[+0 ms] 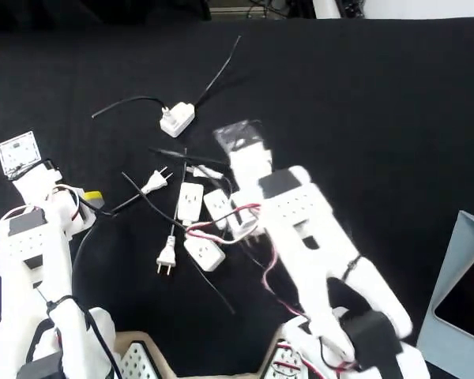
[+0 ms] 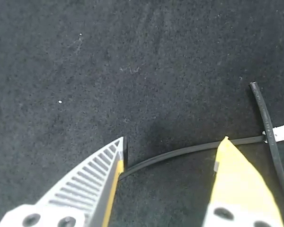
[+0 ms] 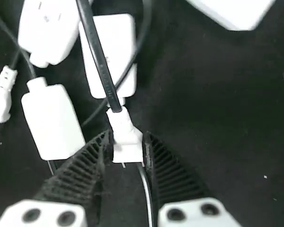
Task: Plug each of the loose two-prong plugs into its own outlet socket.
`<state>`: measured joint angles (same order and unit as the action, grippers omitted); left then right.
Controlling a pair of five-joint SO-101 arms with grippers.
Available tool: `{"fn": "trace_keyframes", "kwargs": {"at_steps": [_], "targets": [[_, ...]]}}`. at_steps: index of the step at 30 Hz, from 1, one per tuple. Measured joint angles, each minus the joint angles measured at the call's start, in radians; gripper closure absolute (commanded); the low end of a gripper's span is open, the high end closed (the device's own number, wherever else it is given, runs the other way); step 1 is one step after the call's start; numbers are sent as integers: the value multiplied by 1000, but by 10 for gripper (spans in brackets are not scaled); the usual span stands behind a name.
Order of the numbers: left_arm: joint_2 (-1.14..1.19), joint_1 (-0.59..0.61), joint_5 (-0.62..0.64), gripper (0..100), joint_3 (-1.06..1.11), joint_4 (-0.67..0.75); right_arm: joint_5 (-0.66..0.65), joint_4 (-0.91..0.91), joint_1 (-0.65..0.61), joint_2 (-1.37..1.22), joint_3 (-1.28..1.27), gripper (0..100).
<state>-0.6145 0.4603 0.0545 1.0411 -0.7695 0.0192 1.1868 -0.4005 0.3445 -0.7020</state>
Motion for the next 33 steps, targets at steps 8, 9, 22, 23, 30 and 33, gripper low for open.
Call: {"fn": "trace_keyframes", "kwargs": {"at_steps": [8,9,22,23,30,33], "targets": [[0,0,0,697,0,0,0,-38,2,-26,-18,866],[0,0,0,697,0,0,5,-38,2,-37,-20,835],[0,0,0,697,0,0,35,-38,2,-69,-20,868],[0,0,0,697,0,0,35,-38,2,-69,-20,868],[0,0,0,697,0,0,35,-51,-18,-83,-18,868],[0,0,0,697,0,0,35,-98,-18,-130,-20,868]]}}
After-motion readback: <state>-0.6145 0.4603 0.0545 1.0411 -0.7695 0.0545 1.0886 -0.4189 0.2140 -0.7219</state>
